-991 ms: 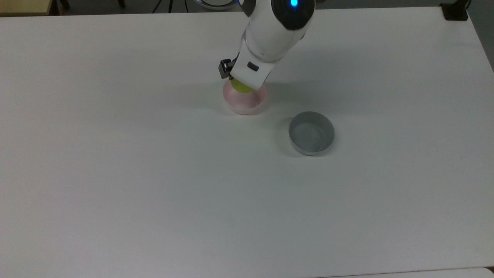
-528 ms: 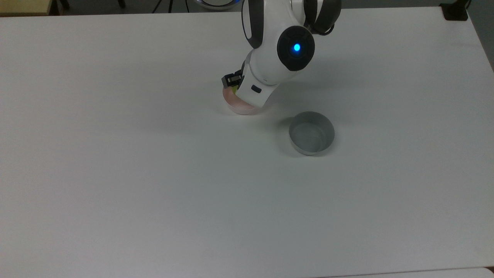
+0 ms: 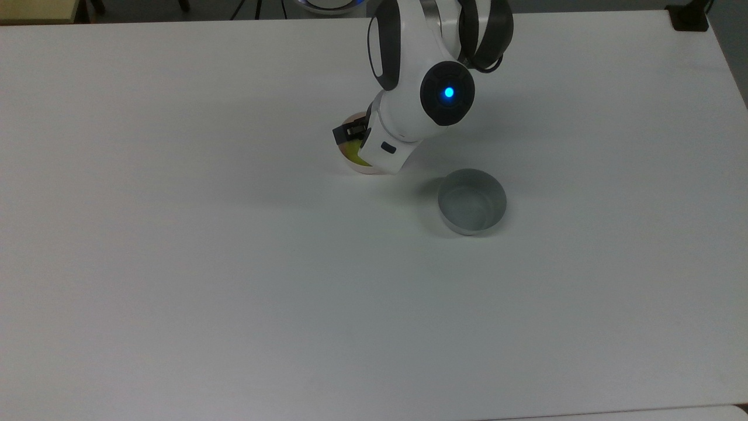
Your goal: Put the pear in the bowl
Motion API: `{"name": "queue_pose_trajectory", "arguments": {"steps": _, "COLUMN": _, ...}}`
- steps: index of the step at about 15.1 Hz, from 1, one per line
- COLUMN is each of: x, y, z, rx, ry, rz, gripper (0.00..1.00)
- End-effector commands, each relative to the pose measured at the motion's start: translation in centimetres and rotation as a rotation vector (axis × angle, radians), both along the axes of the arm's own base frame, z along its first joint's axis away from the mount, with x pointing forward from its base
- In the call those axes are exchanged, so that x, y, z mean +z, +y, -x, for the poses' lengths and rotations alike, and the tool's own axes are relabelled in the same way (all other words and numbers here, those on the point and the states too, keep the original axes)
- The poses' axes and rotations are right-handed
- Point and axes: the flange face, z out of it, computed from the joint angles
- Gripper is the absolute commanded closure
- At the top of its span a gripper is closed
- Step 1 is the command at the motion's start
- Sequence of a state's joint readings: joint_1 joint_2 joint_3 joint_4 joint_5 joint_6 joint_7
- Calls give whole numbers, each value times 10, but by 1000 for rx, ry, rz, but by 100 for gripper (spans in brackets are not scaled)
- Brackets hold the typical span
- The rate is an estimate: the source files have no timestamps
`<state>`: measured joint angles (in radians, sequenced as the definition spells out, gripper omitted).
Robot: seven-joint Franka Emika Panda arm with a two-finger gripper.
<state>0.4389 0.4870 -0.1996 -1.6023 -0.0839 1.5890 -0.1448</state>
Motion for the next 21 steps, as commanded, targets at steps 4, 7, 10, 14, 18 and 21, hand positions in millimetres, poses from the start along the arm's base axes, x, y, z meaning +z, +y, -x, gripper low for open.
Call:
{"name": "queue_pose_trajectory", "arguments": {"steps": 4, "x": 24, "y": 1, "z": -1, "rx": -8, "ry": -44, "rz": -24, "gripper": 0}}
{"name": "queue_pose_trajectory", "arguments": {"steps": 7, "x": 70, "y": -4, "z": 1, "rx": -9, "ry": -105, "rz": -56, "gripper": 0}}
{"name": "queue_pose_trajectory", "arguments": {"steps": 10, "x": 132, "y": -21, "z": 13, "rx": -31, "ry": -153, "rz": -85, "gripper": 0}}
{"name": "queue_pose_trajectory", "arguments": {"steps": 14, "x": 194, "y": -88, "z": 22, "rx": -134, "ry": -236, "rz": -114, "gripper": 0}}
{"name": "queue_pose_trajectory", "arguments": {"steps": 18, "x": 235, "y": -166, "z": 33, "rx": -272, "ry": -314, "rz": -116, "gripper": 0}}
{"name": "queue_pose_trajectory", "arguments": {"steps": 21, "x": 250, "y": -219, "z": 41, "rx": -357, "ry": -352, "rz": -101, "gripper": 0}}
